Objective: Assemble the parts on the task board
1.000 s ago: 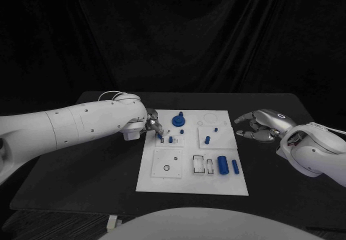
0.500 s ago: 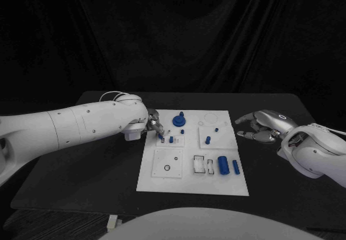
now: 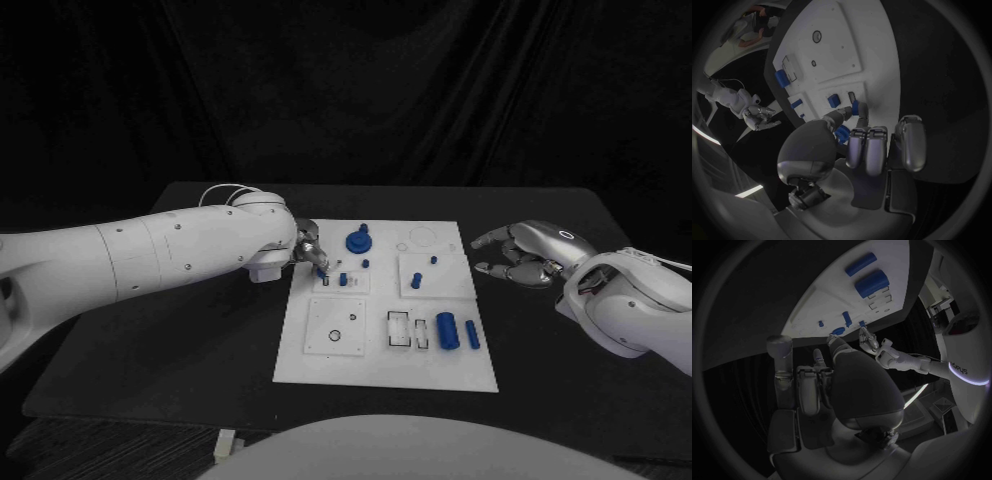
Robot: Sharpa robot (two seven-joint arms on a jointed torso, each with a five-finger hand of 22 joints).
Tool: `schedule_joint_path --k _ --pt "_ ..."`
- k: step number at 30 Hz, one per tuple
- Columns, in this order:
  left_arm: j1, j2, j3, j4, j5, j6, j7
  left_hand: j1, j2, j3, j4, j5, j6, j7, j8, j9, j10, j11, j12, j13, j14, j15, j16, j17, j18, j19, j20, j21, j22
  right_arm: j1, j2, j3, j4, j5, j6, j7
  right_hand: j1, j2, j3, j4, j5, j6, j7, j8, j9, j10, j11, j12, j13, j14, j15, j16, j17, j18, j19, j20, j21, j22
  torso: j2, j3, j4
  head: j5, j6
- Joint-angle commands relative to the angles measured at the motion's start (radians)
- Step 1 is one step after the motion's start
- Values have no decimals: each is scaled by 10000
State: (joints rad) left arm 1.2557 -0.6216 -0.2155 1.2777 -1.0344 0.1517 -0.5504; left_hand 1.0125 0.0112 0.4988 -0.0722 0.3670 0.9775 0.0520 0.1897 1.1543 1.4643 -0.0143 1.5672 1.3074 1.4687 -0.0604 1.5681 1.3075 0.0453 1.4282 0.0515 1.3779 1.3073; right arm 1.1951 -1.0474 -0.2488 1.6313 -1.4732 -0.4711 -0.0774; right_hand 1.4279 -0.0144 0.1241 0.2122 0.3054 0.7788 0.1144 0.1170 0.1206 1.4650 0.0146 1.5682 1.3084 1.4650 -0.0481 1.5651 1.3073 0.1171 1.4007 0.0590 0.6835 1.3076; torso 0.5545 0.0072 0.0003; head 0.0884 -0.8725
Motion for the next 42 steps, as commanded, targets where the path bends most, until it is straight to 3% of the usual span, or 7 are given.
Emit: schedule_joint_path --k 1,42 --pt "-38 -10 6 46 -131 -65 220 -91 35 37 17 21 39 -28 9 5 1065 -50 35 2634 1021 -46 27 2633 114 -46 -31 -25 1532 -28 -11 5 8 -24 54 -165 88 -18 36 -50 56 92 7 -11 -13 1058 54 26 2624 1058 65 57 2635 135 -4 55 -34 882 4 -1 3 7 -1" --pt "-106 -215 5 443 -137 121 109 -143 58 49 63 27 100 -40 25 4 1065 -60 35 2634 1021 -53 27 2633 120 -57 -34 -51 1523 -32 -18 5 -13 -24 142 -264 133 -30 82 -105 209 121 4 -15 -30 1058 49 26 2624 1058 60 57 2635 140 -9 53 -70 878 9 3 5 35 -1"
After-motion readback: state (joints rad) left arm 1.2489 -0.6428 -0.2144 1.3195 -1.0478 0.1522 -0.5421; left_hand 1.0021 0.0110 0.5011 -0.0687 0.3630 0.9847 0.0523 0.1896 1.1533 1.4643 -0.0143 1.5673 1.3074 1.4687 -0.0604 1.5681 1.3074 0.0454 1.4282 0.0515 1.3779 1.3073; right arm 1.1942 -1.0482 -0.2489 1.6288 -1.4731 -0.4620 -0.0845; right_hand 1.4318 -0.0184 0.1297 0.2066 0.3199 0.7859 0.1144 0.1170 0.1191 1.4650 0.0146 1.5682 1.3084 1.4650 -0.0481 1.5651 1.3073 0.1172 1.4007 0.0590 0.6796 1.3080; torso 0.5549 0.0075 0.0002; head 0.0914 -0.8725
